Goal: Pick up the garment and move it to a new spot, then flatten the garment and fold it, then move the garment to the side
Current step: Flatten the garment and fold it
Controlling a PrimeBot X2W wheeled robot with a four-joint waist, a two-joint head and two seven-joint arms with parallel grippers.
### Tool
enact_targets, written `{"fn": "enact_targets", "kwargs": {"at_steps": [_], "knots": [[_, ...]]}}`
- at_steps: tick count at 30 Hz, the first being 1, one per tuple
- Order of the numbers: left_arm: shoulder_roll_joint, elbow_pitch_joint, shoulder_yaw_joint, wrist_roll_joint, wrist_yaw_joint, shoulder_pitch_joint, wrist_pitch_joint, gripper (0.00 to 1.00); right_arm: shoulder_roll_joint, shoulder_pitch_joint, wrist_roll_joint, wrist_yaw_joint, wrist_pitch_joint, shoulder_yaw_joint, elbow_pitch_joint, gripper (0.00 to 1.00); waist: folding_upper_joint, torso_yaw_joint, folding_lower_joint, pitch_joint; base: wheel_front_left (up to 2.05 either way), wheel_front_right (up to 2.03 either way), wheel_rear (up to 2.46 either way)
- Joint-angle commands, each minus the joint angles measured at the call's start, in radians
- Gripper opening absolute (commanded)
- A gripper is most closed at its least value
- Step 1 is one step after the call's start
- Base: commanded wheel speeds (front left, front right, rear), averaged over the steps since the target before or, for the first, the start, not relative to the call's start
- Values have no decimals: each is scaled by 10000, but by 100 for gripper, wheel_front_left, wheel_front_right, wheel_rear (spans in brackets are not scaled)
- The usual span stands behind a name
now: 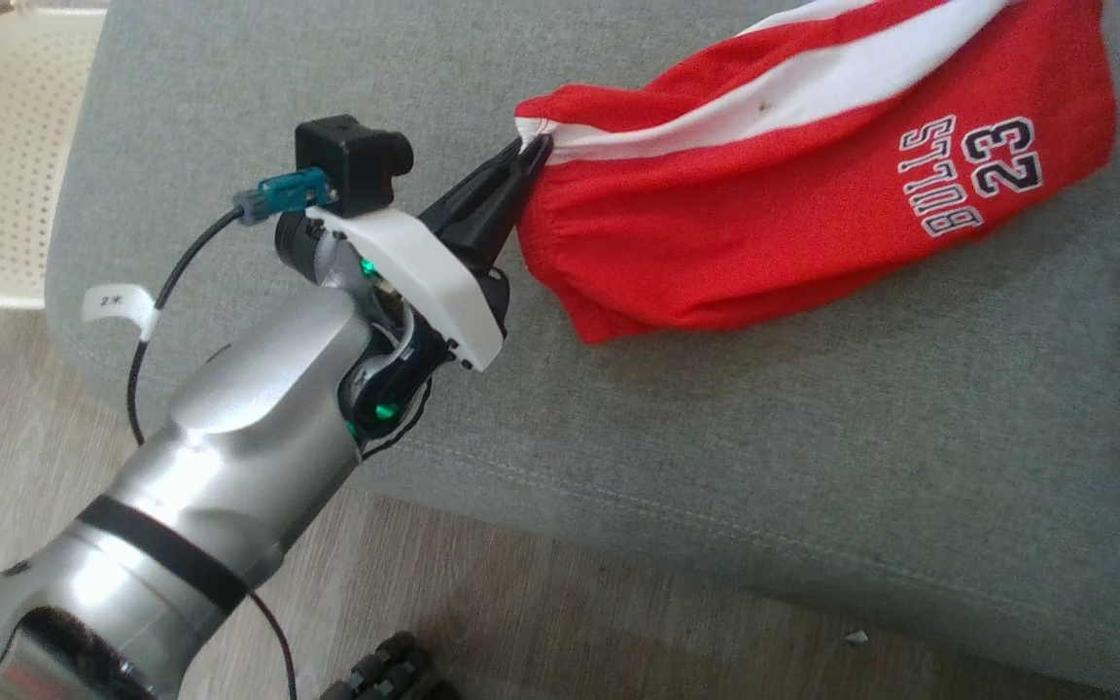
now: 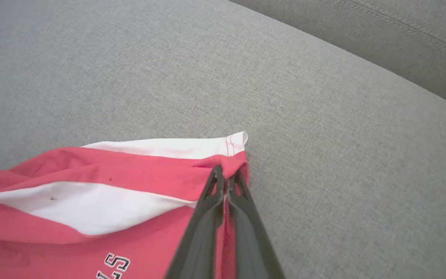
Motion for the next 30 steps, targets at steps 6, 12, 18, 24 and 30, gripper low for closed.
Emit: {"fn": "enact_targets", "kwargs": {"at_steps": [6,12,18,24,30], "knots": [[-55,387,506,115,-63,-614,-191,0,-25,-553,-280,63,-587,411,168,0,0,135,-2,280,0,0,0],[-211,638,810,344,-66,-667,-215,100,251,-766,-310,63,-1739,323,784,100,0,49,-2,363,0,0,0],[-213,714,1699,694,-67,-372,-218,100,604,-728,-135,63,-2973,320,1150,100,0,-218,-2,132,0,0,0],[-93,315,3102,1211,-68,318,-218,100,979,-45,484,63,-4899,109,1024,100,0,-573,-2,-511,0,0,0],[-188,-779,4902,1848,135,1404,-219,100,1314,1190,1184,63,-6582,37,523,100,0,-1026,-2,-1307,0,0,0]]}}
